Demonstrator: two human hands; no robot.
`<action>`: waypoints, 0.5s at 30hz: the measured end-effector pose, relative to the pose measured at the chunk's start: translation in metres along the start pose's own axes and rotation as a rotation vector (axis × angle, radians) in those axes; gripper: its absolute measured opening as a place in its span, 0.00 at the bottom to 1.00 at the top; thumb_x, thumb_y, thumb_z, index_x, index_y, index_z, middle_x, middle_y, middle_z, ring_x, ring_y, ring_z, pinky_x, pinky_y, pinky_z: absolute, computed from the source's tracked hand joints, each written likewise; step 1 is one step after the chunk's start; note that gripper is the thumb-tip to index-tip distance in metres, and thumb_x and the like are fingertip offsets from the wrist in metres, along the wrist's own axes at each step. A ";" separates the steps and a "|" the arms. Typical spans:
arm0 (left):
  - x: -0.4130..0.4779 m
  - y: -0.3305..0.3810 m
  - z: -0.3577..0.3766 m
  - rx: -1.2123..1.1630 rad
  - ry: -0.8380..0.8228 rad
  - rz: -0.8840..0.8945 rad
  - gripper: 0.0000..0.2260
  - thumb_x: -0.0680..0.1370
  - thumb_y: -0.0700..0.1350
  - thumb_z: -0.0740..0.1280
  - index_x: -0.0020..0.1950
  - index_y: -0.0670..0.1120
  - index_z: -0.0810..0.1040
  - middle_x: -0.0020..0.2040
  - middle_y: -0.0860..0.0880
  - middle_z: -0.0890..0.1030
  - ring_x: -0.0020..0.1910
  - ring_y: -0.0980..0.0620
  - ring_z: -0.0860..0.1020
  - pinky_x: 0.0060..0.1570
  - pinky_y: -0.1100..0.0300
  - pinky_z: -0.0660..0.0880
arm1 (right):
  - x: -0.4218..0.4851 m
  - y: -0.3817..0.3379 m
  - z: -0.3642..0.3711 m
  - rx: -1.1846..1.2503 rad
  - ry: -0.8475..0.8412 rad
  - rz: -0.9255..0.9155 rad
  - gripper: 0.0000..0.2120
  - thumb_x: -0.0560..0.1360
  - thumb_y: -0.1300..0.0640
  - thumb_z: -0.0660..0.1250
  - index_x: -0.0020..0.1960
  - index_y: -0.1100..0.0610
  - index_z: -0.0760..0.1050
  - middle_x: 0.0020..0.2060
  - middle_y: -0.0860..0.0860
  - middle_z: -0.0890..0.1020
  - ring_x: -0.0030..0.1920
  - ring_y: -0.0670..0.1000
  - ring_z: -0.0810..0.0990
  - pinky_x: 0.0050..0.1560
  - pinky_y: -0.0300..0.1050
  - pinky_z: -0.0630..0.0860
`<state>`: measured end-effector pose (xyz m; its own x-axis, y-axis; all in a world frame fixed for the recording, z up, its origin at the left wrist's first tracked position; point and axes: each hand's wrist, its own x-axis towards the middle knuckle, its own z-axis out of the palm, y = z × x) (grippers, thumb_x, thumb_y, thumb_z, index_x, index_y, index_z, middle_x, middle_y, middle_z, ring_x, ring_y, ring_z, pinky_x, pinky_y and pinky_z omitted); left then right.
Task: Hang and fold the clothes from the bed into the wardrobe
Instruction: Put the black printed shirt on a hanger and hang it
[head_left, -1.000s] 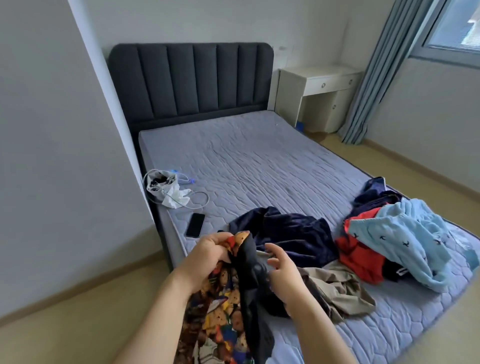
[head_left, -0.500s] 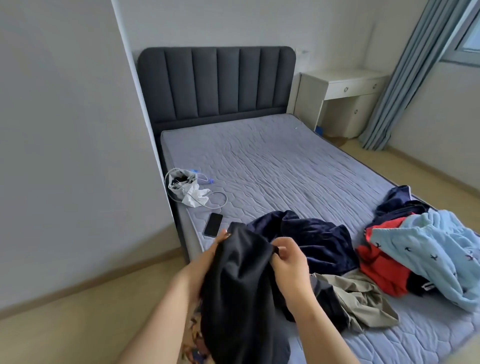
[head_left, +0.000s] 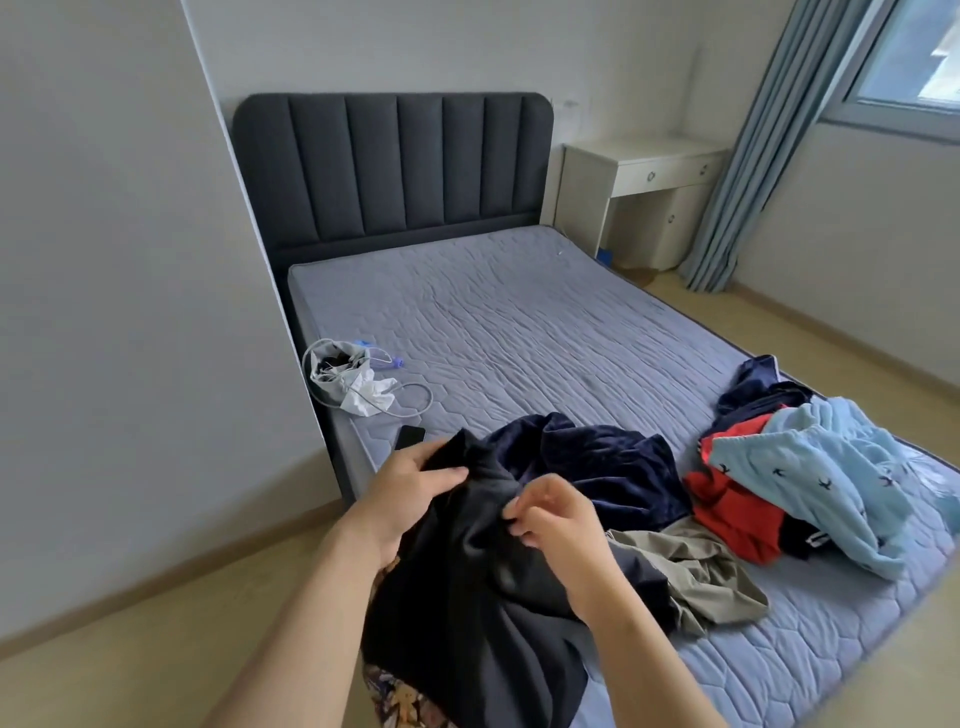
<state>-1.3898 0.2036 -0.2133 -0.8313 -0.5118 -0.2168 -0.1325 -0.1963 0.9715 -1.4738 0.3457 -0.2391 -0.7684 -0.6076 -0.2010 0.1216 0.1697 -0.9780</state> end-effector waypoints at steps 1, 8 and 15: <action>-0.004 0.006 -0.001 0.042 -0.097 0.036 0.14 0.75 0.33 0.64 0.41 0.48 0.84 0.39 0.49 0.84 0.40 0.52 0.82 0.40 0.64 0.78 | 0.001 -0.002 -0.001 -0.067 0.059 -0.037 0.16 0.69 0.73 0.59 0.40 0.53 0.73 0.39 0.49 0.79 0.34 0.45 0.74 0.36 0.35 0.71; -0.033 0.029 -0.010 0.249 -0.311 0.127 0.10 0.76 0.35 0.65 0.46 0.47 0.83 0.44 0.50 0.83 0.45 0.55 0.80 0.49 0.65 0.75 | 0.013 -0.010 0.007 -0.665 -0.308 -0.334 0.27 0.66 0.66 0.67 0.59 0.41 0.74 0.63 0.42 0.70 0.66 0.53 0.66 0.67 0.53 0.64; -0.067 0.029 -0.016 0.167 0.120 0.198 0.11 0.75 0.34 0.66 0.42 0.49 0.82 0.37 0.54 0.83 0.38 0.58 0.80 0.43 0.68 0.76 | 0.004 -0.006 0.003 -0.691 -0.479 -0.226 0.13 0.62 0.50 0.65 0.44 0.56 0.74 0.36 0.52 0.77 0.43 0.52 0.74 0.47 0.46 0.71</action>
<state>-1.3289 0.2190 -0.1722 -0.7814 -0.6237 -0.0208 -0.0687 0.0528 0.9962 -1.4756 0.3396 -0.2341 -0.3619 -0.9183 -0.1602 -0.5303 0.3441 -0.7748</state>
